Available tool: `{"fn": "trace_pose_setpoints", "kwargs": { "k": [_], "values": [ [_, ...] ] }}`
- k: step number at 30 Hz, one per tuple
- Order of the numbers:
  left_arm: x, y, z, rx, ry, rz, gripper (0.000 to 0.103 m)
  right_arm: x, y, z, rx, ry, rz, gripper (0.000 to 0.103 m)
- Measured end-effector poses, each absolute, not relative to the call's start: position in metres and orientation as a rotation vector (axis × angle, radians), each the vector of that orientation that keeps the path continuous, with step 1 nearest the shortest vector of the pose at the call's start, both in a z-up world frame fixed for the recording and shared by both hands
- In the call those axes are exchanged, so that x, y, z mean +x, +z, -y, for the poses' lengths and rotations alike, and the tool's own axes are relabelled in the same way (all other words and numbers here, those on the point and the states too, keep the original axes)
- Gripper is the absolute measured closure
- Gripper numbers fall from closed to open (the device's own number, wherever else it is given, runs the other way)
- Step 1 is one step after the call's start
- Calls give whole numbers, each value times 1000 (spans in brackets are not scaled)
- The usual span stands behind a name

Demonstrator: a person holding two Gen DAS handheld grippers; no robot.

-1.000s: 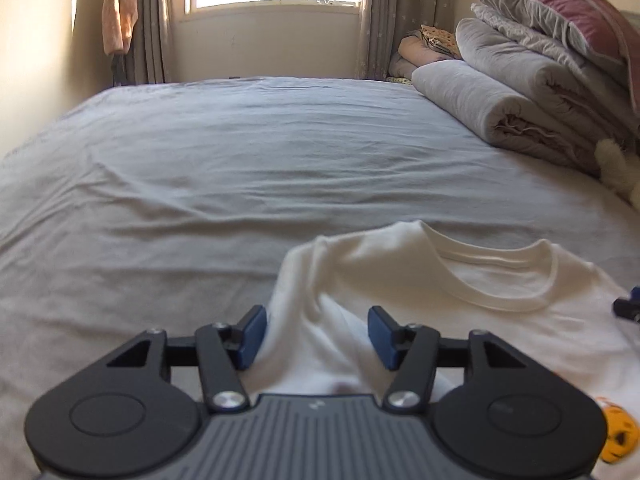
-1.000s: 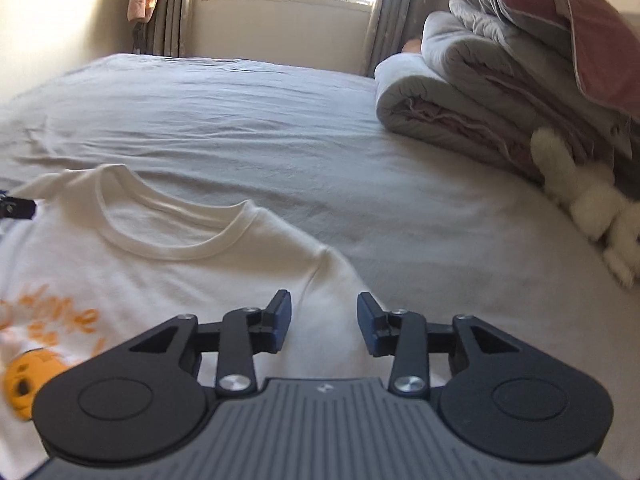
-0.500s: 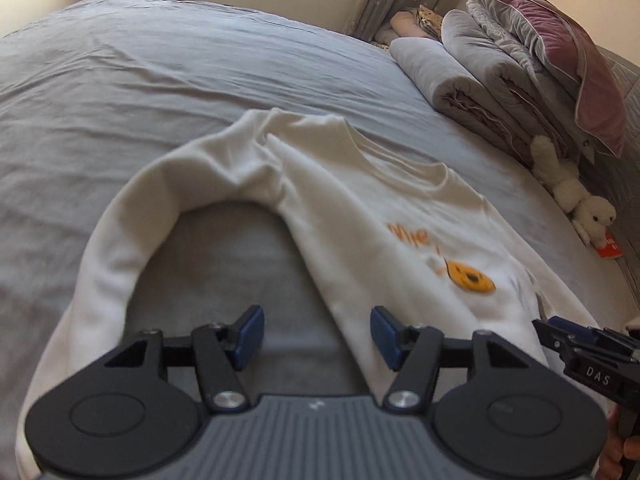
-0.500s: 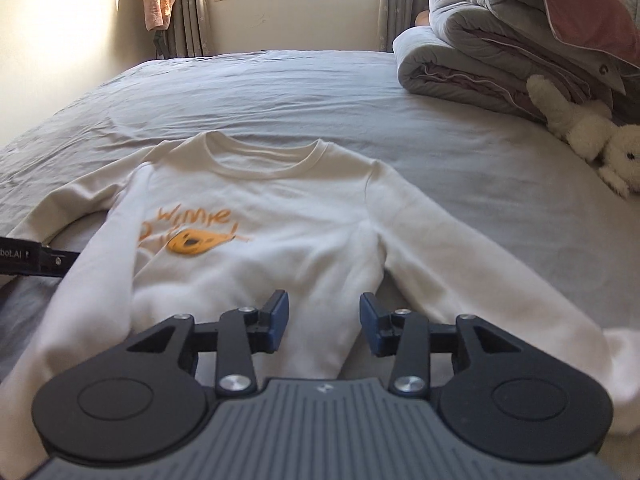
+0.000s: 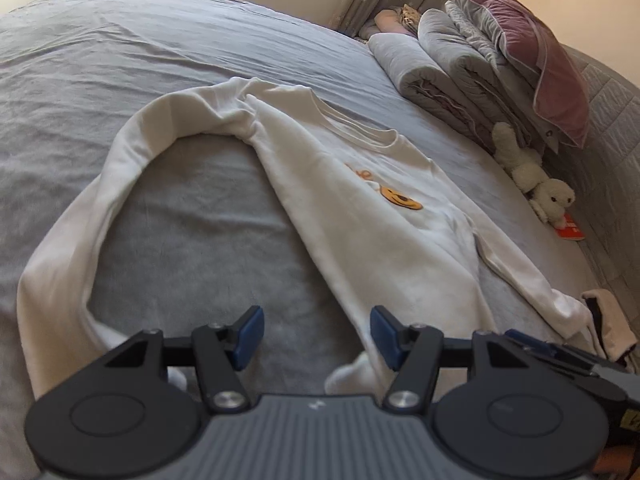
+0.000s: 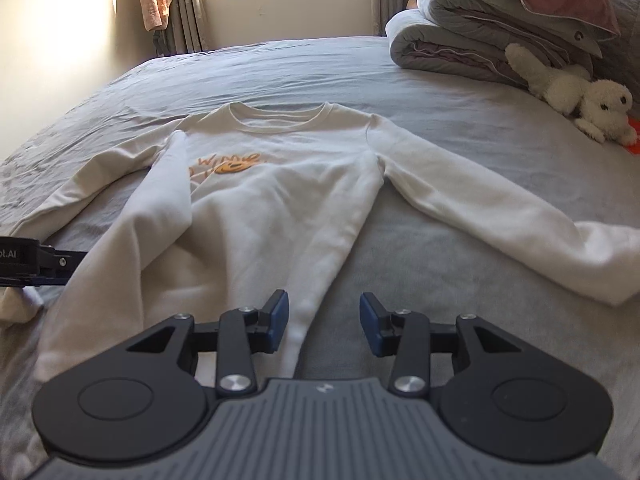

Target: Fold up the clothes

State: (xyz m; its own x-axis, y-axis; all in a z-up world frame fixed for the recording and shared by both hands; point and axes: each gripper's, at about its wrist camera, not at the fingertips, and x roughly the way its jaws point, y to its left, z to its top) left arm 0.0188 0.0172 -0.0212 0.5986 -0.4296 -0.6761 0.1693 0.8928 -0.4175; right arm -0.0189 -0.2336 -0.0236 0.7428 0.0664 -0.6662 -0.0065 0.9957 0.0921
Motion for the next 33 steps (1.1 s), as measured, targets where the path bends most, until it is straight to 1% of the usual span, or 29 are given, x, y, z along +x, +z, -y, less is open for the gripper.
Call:
{"fn": "trace_pose_setpoints", "kwargs": {
  "k": [4, 9, 13, 17, 21, 23, 25, 26, 27, 28, 29, 30, 33],
  "values": [
    [6, -25, -25, -435, -378, -875, 44, -37, -30, 233, 133, 43, -744, 59],
    [-7, -32, -32, -584, -433, -929, 45, -60, -31, 233, 260, 54, -769, 49],
    [-13, -36, -35, -691, -501, -973, 49, -75, -31, 234, 373, 94, -790, 42],
    [-16, -37, -31, -733, -563, -995, 54, -86, -32, 237, 470, 171, -812, 41],
    [-17, -41, -20, -738, -610, -1026, 71, -91, -37, 244, 597, 250, -824, 41],
    [-18, -43, -15, -733, -620, -1034, 76, -91, -41, 245, 661, 284, -830, 41],
    [-18, -43, -12, -713, -601, -1022, 89, -91, -45, 244, 707, 308, -833, 41],
    [-19, -42, -13, -711, -594, -1015, 90, -91, -46, 243, 710, 316, -832, 48],
    [-20, -41, -14, -713, -587, -1009, 93, -91, -47, 241, 712, 323, -834, 63],
    [-21, -39, -17, -715, -583, -999, 94, -90, -48, 240, 713, 328, -844, 73],
    [-22, -37, -20, -716, -579, -987, 94, -89, -49, 239, 716, 333, -853, 89],
    [-24, -32, -25, -713, -577, -969, 95, -90, -48, 241, 725, 334, -855, 92],
    [-32, -17, -48, -701, -575, -914, 96, -97, -35, 251, 713, 328, -825, 93]
  ]
}}
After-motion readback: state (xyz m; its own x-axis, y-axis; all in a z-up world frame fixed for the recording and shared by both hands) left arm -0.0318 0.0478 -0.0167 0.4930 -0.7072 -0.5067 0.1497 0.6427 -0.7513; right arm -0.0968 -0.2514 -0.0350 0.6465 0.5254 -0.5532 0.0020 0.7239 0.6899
